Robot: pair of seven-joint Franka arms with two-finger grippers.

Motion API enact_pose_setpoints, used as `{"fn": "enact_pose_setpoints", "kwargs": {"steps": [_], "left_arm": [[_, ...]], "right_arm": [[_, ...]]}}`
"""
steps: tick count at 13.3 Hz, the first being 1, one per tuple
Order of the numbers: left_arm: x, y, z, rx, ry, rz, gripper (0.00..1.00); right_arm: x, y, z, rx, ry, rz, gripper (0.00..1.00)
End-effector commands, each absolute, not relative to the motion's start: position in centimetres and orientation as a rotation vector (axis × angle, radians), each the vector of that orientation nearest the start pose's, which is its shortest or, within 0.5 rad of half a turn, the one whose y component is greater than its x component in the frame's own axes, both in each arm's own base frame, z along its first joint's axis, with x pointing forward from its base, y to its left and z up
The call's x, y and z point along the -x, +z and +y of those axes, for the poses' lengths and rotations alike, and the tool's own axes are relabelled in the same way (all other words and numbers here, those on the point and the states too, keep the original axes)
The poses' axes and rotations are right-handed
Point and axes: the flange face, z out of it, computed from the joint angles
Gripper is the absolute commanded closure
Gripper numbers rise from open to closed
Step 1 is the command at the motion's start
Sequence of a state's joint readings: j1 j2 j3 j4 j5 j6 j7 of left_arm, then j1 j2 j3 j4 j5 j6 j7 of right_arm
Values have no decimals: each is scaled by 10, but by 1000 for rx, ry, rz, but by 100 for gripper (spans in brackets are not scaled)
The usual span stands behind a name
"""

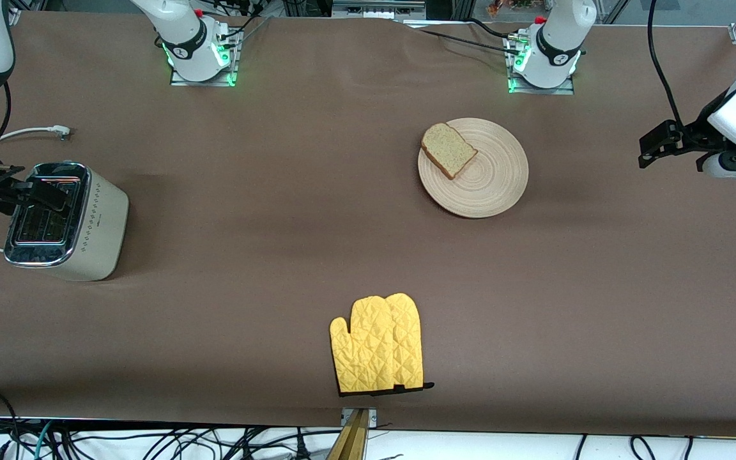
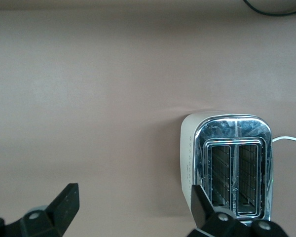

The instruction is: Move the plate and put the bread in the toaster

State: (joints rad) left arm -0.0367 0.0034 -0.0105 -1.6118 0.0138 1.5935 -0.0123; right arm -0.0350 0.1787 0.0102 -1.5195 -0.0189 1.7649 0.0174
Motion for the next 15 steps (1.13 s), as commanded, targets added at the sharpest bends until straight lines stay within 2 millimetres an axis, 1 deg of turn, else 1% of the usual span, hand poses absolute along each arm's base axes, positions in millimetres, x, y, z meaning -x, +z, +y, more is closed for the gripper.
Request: {"fn": "enact_pose_setpoints", "kwargs": {"steps": [1,8,14,15], "left_arm": [[-555,607,-24,3131,29,89,0],[-554,607,-20,3131,38,82,0],[-555,605,-21,3140,43,70,0],[-556,612,-20,3144,20,63,0]], "right_arm": [[-625,565,-18,3158,-109,58,0],[-625,565,-20,3160,-111,43,0],[-625,564,-20,3160,-109,46,0],[-625,565,-19,3160,-111,44,0]]}}
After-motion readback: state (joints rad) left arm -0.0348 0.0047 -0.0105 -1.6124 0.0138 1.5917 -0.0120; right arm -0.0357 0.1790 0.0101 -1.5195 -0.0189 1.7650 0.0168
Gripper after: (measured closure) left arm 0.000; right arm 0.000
